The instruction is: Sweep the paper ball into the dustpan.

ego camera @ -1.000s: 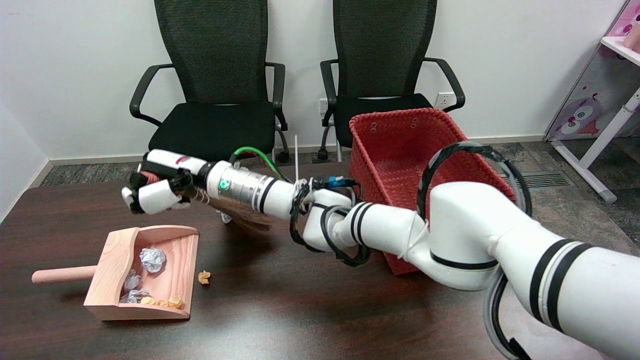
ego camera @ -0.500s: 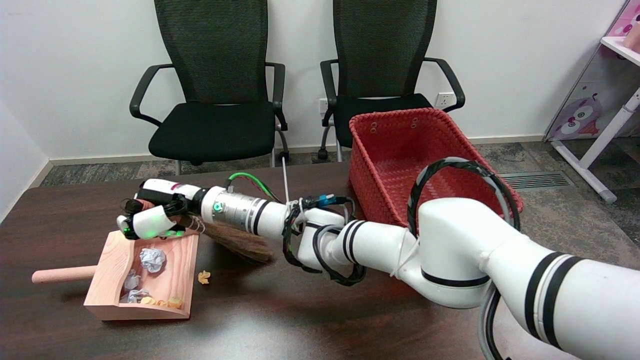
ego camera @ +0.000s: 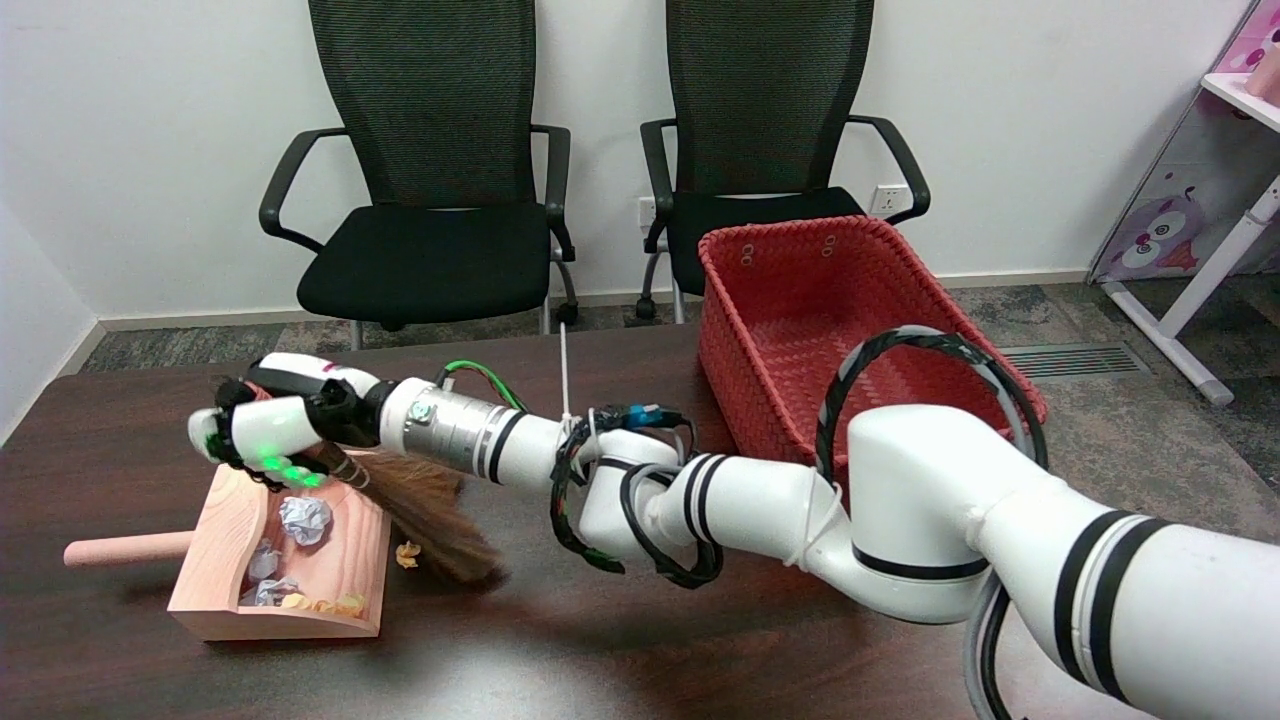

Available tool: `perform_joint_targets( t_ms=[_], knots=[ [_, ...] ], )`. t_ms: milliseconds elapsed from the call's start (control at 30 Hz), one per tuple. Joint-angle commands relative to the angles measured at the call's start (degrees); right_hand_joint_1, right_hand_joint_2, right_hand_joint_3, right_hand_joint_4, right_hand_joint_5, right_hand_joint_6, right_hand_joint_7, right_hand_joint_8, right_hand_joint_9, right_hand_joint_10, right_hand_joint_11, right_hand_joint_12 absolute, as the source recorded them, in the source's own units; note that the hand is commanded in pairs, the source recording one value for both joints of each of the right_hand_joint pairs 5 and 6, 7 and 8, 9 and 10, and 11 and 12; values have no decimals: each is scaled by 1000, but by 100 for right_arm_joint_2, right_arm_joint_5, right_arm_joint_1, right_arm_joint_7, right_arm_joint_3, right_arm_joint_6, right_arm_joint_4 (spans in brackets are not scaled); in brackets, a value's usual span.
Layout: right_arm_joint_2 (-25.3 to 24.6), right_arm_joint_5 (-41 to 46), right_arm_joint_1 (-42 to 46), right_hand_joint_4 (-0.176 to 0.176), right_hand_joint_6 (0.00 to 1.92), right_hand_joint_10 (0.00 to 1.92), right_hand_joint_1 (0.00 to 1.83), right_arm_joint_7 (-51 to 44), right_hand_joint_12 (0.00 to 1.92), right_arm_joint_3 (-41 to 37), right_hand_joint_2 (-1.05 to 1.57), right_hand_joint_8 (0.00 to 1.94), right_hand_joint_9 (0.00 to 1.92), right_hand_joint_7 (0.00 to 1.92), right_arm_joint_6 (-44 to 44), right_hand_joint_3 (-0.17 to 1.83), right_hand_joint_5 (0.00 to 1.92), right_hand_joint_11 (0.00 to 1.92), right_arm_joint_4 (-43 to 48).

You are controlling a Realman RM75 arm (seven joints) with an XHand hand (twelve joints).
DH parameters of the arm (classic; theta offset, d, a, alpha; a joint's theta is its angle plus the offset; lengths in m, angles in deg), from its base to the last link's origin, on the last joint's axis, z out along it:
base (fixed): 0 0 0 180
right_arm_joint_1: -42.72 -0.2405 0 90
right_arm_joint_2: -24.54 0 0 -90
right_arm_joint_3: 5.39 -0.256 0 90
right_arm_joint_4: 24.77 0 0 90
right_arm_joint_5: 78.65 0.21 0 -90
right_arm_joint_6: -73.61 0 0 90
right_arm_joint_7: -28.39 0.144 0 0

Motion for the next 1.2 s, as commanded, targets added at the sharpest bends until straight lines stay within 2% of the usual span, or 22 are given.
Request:
perform_joint_targets(
  t_ms=[33,200,367,500,667,833,933,1033,1133,1200],
  knots=[
    [267,1277,240,-7,1920,1920,884,961,1920,-751,1171,1920,1920,1920,320,1676,1920,1920,-917],
    [257,1716,222,-9,1920,1920,882,1169,1920,-978,1066,1920,1920,1920,846,1792,1920,1920,-968],
    [305,2293,259,-9,1920,1920,877,2129,1920,-1005,955,1920,1920,1920,1777,1833,1920,1920,-1101],
    [617,2607,346,-10,1920,1920,875,2401,1920,-1006,950,1920,1920,1920,2537,1823,1920,1920,-1716],
    [1160,2609,544,-12,1920,1920,874,2049,1920,-1224,945,1920,1920,1920,2839,1795,1920,1920,-2832],
    [1688,2609,1072,-12,1920,1920,865,862,1920,-1815,936,1920,1920,1920,2594,1773,1920,1920,-3944],
    [1835,2609,1313,-12,1920,1920,858,198,1920,-2047,954,1920,1920,1920,2420,1767,1920,1920,-4363],
    [2078,2623,1553,-11,1920,1920,838,-966,1920,-2254,1020,1920,1920,1920,2075,1761,1920,1920,-4869],
    [2323,3055,1960,-6,1920,1920,798,-2446,1920,-2431,1183,1920,1920,1920,1436,1776,1920,1920,-5566],
    [2366,3750,2336,-4,1920,1920,782,-4057,1920,-2516,1239,1920,1920,1920,1093,1788,1920,1920,-5992]
  ],
)
